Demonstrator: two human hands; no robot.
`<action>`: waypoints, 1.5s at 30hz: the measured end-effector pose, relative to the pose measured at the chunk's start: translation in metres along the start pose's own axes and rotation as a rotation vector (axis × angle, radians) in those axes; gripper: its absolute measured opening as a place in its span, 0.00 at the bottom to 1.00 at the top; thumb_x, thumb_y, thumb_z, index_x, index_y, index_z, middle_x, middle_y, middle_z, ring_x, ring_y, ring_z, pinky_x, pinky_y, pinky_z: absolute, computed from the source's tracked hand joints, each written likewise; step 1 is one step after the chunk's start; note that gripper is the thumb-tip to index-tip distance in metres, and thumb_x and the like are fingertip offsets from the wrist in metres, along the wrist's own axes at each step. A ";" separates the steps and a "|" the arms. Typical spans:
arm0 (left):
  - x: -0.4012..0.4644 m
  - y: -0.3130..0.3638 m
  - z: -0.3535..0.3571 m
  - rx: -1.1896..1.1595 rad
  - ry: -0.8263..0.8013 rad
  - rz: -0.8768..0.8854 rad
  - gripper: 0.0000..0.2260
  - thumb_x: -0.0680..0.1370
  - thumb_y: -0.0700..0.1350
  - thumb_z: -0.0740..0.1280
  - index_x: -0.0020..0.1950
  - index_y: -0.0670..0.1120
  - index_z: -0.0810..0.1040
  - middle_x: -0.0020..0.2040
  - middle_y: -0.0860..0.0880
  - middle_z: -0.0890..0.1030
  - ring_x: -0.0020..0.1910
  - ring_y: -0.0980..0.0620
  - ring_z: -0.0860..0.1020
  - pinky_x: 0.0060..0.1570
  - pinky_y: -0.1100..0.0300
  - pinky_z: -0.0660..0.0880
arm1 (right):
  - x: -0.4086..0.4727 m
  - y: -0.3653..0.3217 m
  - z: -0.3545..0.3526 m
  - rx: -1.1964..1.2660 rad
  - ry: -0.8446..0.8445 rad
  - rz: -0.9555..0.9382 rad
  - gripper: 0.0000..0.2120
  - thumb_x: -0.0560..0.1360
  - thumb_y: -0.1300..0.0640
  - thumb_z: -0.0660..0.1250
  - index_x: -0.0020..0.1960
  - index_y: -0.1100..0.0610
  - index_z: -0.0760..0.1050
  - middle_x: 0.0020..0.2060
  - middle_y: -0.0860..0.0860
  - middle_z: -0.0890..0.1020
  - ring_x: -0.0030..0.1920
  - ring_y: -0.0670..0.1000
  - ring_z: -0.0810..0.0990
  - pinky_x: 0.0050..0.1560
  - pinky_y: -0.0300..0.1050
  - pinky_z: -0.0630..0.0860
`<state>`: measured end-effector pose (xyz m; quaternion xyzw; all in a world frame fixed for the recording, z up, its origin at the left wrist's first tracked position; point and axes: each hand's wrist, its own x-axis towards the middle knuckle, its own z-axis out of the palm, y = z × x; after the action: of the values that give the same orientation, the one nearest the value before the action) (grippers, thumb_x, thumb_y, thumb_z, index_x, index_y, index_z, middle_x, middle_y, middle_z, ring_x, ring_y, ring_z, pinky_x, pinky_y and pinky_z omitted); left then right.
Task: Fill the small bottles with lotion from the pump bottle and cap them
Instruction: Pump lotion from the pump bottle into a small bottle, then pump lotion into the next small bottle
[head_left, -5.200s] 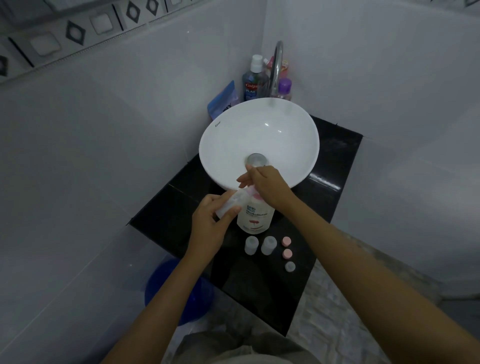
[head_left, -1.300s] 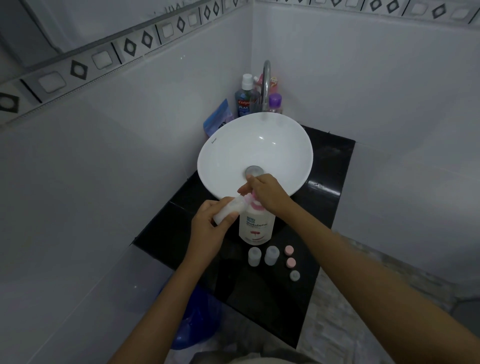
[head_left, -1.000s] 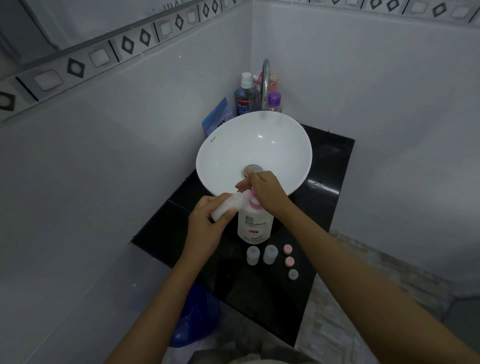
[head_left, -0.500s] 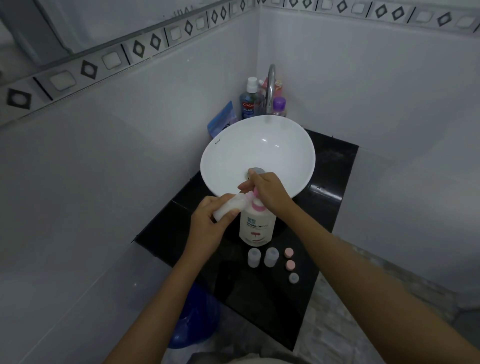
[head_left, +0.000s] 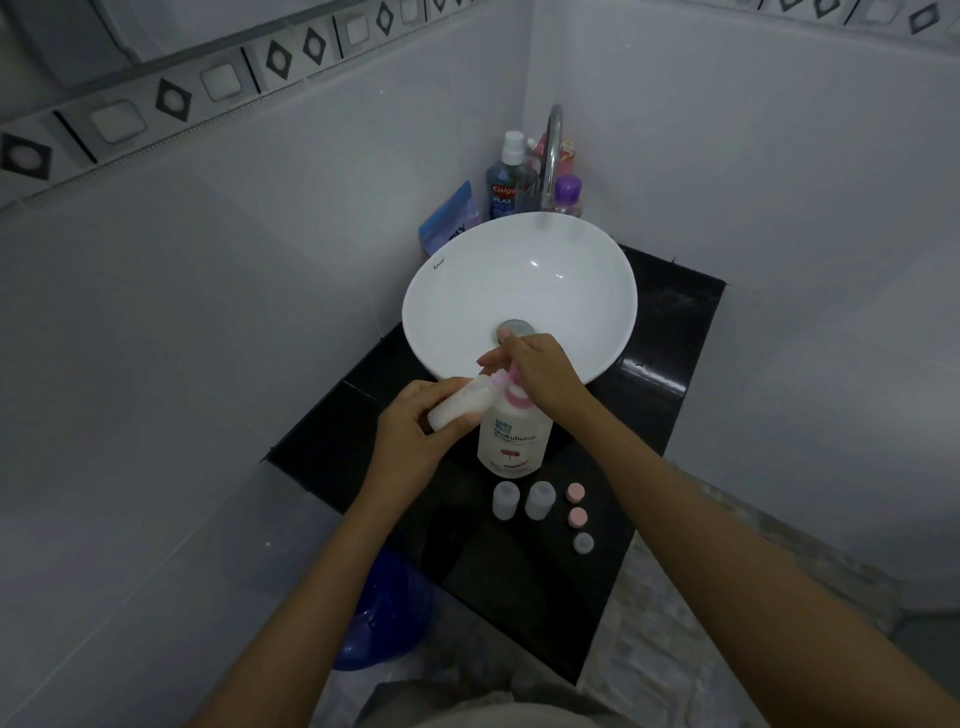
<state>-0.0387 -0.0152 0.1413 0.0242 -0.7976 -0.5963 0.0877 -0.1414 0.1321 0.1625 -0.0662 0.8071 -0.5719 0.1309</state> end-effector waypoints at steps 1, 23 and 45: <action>0.001 0.000 -0.002 0.020 -0.002 0.017 0.17 0.71 0.42 0.74 0.59 0.51 0.78 0.54 0.50 0.78 0.51 0.63 0.76 0.46 0.74 0.74 | 0.000 -0.001 -0.001 -0.001 0.000 -0.006 0.22 0.81 0.51 0.54 0.44 0.61 0.83 0.38 0.52 0.84 0.44 0.49 0.80 0.50 0.40 0.72; -0.034 -0.087 0.026 0.332 -0.253 -0.296 0.13 0.70 0.42 0.73 0.51 0.53 0.75 0.45 0.61 0.75 0.46 0.64 0.75 0.39 0.74 0.67 | -0.002 -0.009 0.000 -0.011 0.029 -0.027 0.22 0.81 0.53 0.54 0.42 0.64 0.82 0.34 0.56 0.83 0.34 0.45 0.79 0.52 0.43 0.74; -0.030 -0.084 0.066 1.044 -0.209 0.145 0.20 0.66 0.62 0.69 0.53 0.52 0.80 0.51 0.52 0.78 0.54 0.51 0.70 0.54 0.56 0.59 | -0.002 -0.008 0.000 0.019 0.019 0.001 0.21 0.81 0.54 0.55 0.42 0.64 0.82 0.31 0.52 0.82 0.32 0.43 0.79 0.52 0.45 0.76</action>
<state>-0.0260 0.0270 0.0398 -0.0499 -0.9921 -0.1122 0.0249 -0.1396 0.1302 0.1709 -0.0590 0.8028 -0.5803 0.1240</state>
